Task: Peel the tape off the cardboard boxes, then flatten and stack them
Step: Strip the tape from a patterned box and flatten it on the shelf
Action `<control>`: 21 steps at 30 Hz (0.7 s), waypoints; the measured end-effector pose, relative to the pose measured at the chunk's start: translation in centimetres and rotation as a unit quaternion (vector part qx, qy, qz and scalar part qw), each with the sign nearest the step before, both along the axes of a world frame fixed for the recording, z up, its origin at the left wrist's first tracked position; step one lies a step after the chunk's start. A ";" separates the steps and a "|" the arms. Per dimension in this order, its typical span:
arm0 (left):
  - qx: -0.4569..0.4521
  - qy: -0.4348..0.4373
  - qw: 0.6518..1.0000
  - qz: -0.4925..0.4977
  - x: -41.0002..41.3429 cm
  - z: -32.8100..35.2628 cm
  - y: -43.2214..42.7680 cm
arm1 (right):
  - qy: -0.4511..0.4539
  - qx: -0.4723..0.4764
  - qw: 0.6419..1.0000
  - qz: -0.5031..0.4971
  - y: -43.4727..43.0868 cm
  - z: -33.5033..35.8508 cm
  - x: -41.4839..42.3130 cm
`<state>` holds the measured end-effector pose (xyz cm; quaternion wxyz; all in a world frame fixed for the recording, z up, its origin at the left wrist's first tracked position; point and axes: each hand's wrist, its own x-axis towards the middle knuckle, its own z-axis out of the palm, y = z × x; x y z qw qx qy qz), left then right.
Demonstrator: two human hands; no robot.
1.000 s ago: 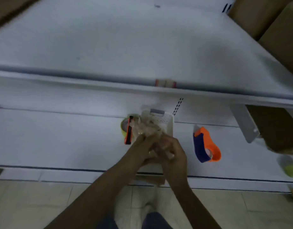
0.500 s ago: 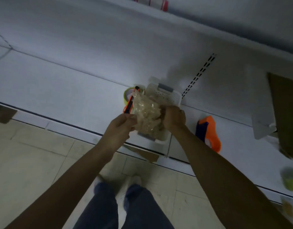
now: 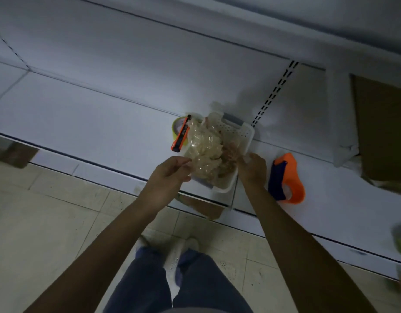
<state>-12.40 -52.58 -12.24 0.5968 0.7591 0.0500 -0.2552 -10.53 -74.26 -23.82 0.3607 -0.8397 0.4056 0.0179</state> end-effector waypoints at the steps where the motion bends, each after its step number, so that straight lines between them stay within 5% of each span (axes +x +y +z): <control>1: 0.006 -0.008 1.000 0.002 -0.1 -0.1 0.1 | -0.001 0.013 1.000 0.005 0.3 0.0 -0.5; 6: 0.049 -0.082 0.995 -0.004 -0.7 0.1 1.0 | -0.151 -0.009 0.985 0.088 5.5 0.6 -3.3; 11: -0.060 -0.018 0.997 0.052 0.7 2.2 3.8 | -0.278 -0.037 0.931 0.232 13.2 6.4 -3.5; 16: -0.064 -0.097 0.990 0.074 2.3 6.4 10.5 | -0.430 -0.118 0.828 0.340 20.3 14.1 -1.8; 21: 0.042 -0.294 0.953 0.052 3.5 10.7 20.7 | -0.519 -0.229 0.717 0.405 28.8 20.3 0.5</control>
